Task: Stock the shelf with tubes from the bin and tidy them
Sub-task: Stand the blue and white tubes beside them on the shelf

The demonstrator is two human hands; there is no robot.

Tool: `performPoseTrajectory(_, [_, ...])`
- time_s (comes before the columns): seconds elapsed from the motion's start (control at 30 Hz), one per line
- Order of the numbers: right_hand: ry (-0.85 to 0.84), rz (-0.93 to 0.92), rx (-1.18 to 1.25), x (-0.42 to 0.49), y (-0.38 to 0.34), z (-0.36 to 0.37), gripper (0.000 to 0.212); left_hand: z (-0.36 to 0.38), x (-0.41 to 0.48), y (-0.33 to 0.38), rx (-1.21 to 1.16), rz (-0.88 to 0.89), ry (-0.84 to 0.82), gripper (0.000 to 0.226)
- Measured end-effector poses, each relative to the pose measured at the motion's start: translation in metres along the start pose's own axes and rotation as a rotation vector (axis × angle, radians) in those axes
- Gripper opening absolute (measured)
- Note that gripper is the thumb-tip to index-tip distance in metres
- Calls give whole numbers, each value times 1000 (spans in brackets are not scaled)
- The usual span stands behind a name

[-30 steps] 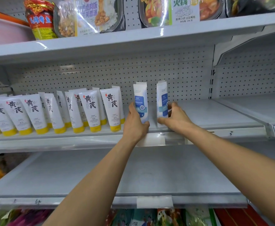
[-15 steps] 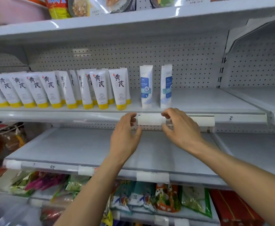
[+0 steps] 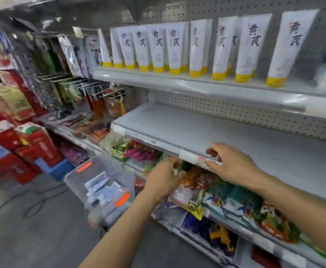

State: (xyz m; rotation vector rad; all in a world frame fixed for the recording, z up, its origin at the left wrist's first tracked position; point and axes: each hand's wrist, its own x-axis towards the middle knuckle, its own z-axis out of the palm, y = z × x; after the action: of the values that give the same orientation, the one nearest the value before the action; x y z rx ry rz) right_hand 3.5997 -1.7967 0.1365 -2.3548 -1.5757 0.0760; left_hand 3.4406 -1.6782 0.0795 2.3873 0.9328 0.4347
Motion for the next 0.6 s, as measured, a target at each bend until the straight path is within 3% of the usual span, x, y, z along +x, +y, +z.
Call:
performPoseTrajectory(0.3, [-357,-105,206,143,-170,165,24,-82,19,-251,-65,-379,-61,28])
performPoseTrajectory(0.6, [-655,43,420,235,-239,325,15,-75,40,-423,-362,-743,-135,27])
